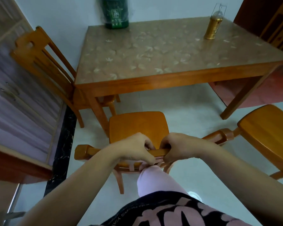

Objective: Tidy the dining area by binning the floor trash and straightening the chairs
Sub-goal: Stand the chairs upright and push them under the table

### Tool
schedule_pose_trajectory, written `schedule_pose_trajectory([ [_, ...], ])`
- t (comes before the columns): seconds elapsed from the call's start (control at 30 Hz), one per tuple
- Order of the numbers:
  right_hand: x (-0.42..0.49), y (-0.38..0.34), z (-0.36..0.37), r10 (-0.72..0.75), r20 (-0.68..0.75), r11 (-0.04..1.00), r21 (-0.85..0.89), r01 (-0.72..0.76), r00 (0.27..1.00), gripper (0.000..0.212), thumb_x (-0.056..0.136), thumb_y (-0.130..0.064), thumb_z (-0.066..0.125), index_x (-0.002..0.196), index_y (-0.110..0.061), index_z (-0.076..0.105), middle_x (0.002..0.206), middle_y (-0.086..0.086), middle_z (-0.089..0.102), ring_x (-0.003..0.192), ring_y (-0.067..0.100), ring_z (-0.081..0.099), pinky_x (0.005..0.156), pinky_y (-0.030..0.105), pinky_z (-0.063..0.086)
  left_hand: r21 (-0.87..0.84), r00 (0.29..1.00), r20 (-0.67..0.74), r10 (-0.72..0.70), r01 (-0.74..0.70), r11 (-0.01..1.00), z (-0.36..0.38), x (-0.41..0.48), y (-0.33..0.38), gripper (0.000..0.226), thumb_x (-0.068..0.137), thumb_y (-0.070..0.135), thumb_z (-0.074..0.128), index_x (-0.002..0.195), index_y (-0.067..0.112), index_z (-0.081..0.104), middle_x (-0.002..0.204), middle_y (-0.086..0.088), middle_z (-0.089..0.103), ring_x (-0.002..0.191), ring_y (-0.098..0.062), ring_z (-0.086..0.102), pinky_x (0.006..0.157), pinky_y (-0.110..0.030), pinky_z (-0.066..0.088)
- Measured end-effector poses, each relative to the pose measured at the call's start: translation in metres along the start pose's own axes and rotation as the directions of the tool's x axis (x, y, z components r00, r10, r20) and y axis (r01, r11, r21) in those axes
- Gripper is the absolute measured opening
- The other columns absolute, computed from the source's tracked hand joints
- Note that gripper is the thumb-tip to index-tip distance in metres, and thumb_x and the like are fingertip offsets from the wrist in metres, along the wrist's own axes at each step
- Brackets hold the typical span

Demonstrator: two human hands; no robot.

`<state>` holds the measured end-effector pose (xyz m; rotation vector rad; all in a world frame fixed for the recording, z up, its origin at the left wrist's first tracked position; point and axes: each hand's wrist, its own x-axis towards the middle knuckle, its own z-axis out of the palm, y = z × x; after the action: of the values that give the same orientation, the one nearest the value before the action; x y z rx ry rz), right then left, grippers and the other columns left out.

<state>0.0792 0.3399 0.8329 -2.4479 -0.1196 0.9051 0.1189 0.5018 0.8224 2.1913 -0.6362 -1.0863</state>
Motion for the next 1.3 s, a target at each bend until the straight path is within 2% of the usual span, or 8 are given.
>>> schedule_pose_trajectory([
  [0.17, 0.029, 0.008, -0.044, -0.052, 0.029, 0.999, 0.016, 0.052, 0.998, 0.008, 0.076, -0.019, 0.066, 0.078, -0.015, 0.059, 0.068, -0.001, 0.056, 0.057, 0.013, 0.047, 0.05, 0.02, 0.034, -0.018, 0.999, 0.013, -0.034, 0.034, 0.999, -0.041, 0.034, 0.008, 0.027, 0.068, 0.02, 0.072, 0.094, 0.019, 0.064, 0.089, -0.001, 0.065, 0.085, -0.023, 0.065, 0.079, -0.038, 0.056],
  [0.27, 0.033, 0.012, -0.057, -0.087, 0.053, 0.996, 0.028, 0.086, 0.995, 0.009, 0.077, -0.022, 0.067, 0.078, -0.019, 0.059, 0.066, -0.004, 0.053, 0.056, 0.012, 0.047, 0.05, 0.02, 0.034, -0.06, 0.998, 0.04, -0.048, 0.051, 0.997, -0.048, 0.042, 0.009, 0.036, 0.067, 0.018, 0.074, 0.101, 0.017, 0.062, 0.094, 0.0, 0.064, 0.086, -0.02, 0.065, 0.076, -0.042, 0.057],
  [0.47, 0.038, 0.023, -0.063, -0.106, 0.028, 0.994, 0.042, 0.105, 0.994, 0.01, 0.075, -0.023, 0.07, 0.073, -0.025, 0.06, 0.071, 0.002, 0.061, 0.064, 0.019, 0.057, 0.057, 0.031, 0.043, -0.036, 0.999, 0.04, -0.002, 0.004, 0.999, -0.054, 0.049, 0.015, 0.026, 0.069, 0.015, 0.075, 0.093, 0.021, 0.064, 0.091, 0.0, 0.065, 0.079, -0.013, 0.063, 0.067, -0.026, 0.055],
  [0.6, 0.039, 0.029, -0.066, -0.101, 0.014, 0.993, 0.061, 0.099, 0.995, 0.008, 0.075, -0.022, 0.069, 0.079, -0.025, 0.062, 0.073, -0.002, 0.06, 0.065, 0.015, 0.054, 0.058, 0.029, 0.043, -0.013, 0.997, 0.081, 0.019, -0.018, 1.0, -0.063, 0.057, 0.016, 0.025, 0.068, 0.015, 0.074, 0.091, 0.019, 0.067, 0.091, -0.007, 0.07, 0.08, -0.018, 0.066, 0.071, -0.036, 0.058],
  [0.77, 0.052, 0.038, -0.074, -0.115, 0.026, 0.988, 0.109, 0.111, 0.993, 0.021, 0.073, -0.02, 0.067, 0.094, -0.019, 0.067, 0.087, 0.009, 0.067, 0.077, 0.026, 0.061, 0.068, 0.043, 0.052, 0.056, 0.991, 0.128, 0.035, -0.043, 0.998, -0.078, 0.074, 0.016, 0.028, 0.07, 0.017, 0.073, 0.098, 0.015, 0.067, 0.099, -0.01, 0.068, 0.088, -0.024, 0.065, 0.077, -0.044, 0.056],
  [1.0, 0.096, 0.043, -0.11, -0.11, 0.018, 0.991, 0.072, 0.109, 0.994, 0.018, 0.076, -0.015, 0.064, 0.093, -0.012, 0.067, 0.087, 0.015, 0.066, 0.07, 0.024, 0.056, 0.06, 0.033, 0.041, 0.021, 0.991, 0.124, 0.044, -0.046, 0.999, -0.116, 0.116, 0.005, 0.029, 0.071, 0.015, 0.073, 0.098, 0.019, 0.063, 0.095, -0.001, 0.066, 0.085, -0.02, 0.066, 0.075, -0.036, 0.057],
  [1.17, 0.142, 0.05, -0.133, -0.068, 0.047, 0.995, 0.075, 0.064, 0.997, 0.02, 0.076, -0.012, 0.064, 0.096, -0.011, 0.066, 0.096, 0.015, 0.068, 0.088, 0.029, 0.064, 0.077, 0.044, 0.051, 0.031, 0.995, 0.099, 0.028, -0.031, 0.999, -0.144, 0.153, -0.005, 0.026, 0.07, 0.017, 0.073, 0.096, 0.019, 0.066, 0.094, -0.004, 0.067, 0.087, -0.026, 0.065, 0.073, -0.04, 0.055],
  [1.3, 0.179, 0.052, -0.159, -0.076, 0.04, 0.997, 0.02, 0.075, 0.996, 0.019, 0.075, -0.013, 0.063, 0.092, -0.009, 0.066, 0.092, 0.016, 0.067, 0.082, 0.03, 0.063, 0.062, 0.038, 0.044, -0.008, 0.999, 0.031, -0.022, 0.022, 1.0, -0.167, 0.178, -0.01, 0.032, 0.069, 0.018, 0.073, 0.1, 0.018, 0.066, 0.094, 0.0, 0.064, 0.086, -0.021, 0.065, 0.073, -0.037, 0.056],
])
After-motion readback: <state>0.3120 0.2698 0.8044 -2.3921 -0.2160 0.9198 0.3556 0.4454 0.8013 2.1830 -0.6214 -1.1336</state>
